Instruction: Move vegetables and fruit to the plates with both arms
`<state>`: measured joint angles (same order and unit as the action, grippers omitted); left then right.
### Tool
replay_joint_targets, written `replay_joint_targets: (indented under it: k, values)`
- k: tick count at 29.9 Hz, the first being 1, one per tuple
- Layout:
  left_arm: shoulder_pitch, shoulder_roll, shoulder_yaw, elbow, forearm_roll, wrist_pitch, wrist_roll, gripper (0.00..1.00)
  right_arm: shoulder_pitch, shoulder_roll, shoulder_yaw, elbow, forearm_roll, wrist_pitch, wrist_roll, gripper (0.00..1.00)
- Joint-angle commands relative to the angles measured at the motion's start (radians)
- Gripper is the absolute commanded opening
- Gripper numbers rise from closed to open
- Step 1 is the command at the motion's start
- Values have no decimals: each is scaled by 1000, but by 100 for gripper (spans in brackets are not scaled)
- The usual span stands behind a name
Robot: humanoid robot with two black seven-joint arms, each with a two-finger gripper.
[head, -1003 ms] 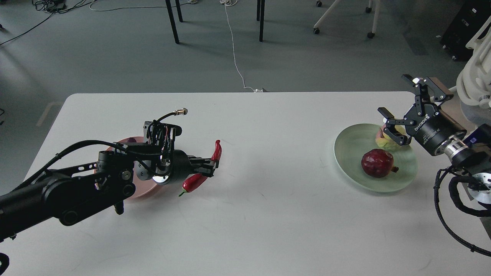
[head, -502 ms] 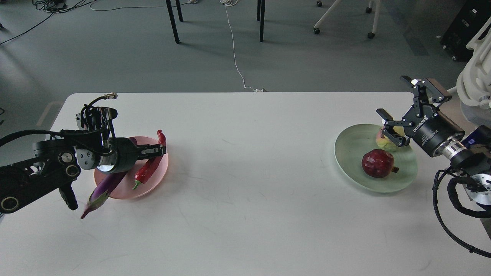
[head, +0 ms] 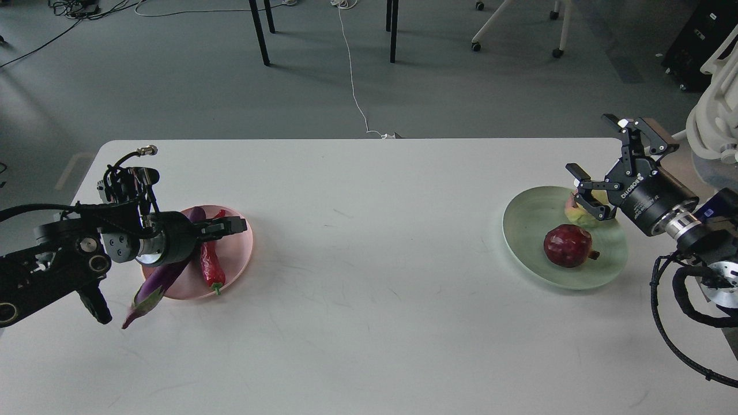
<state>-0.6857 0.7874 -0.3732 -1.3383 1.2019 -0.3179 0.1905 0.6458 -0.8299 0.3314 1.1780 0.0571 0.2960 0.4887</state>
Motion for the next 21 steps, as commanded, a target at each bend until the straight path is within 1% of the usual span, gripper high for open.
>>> replay_joint_targets:
  k: [1, 3, 5, 7, 8, 11, 13, 15, 17, 19, 21]
  values:
    - [-1, -2, -29, -1, -2, 32, -11, 100, 0, 0, 0, -1, 0, 0, 0, 98]
    - [-3, -26, -88, -1, -4, 83, -60, 100, 0, 0, 0, -1, 0, 0, 0, 98]
    - [-2, -74, -179, -1, -19, 141, -133, 100, 2, 2, 0, -4, 0, -1, 0, 98]
    - [2, -117, -248, 7, -59, 192, -184, 100, 2, 8, 0, -4, 0, -5, 0, 98]
    - [2, -138, -266, 8, -91, 213, -197, 100, 3, 15, 1, -6, 0, -8, 0, 98]
    - [0, -213, -291, 10, -218, 301, -207, 100, 8, 40, 11, -4, 0, -12, 0, 98]
    - [-3, -263, -312, 10, -292, 380, -210, 100, 14, 46, 23, -4, 0, -15, 0, 98]
    - [-9, -318, -364, 19, -347, 445, -211, 100, 20, 46, 25, -6, 0, -23, 0, 98]
    - [-11, -365, -410, 28, -370, 465, -210, 100, 34, 46, 26, -6, 0, -29, 0, 98]
    - [-8, -375, -418, 28, -373, 465, -218, 100, 55, 49, 26, -20, 0, -26, 0, 98]
    - [0, -376, -424, 34, -378, 465, -252, 100, 64, 69, 26, -26, 0, -26, 0, 98]
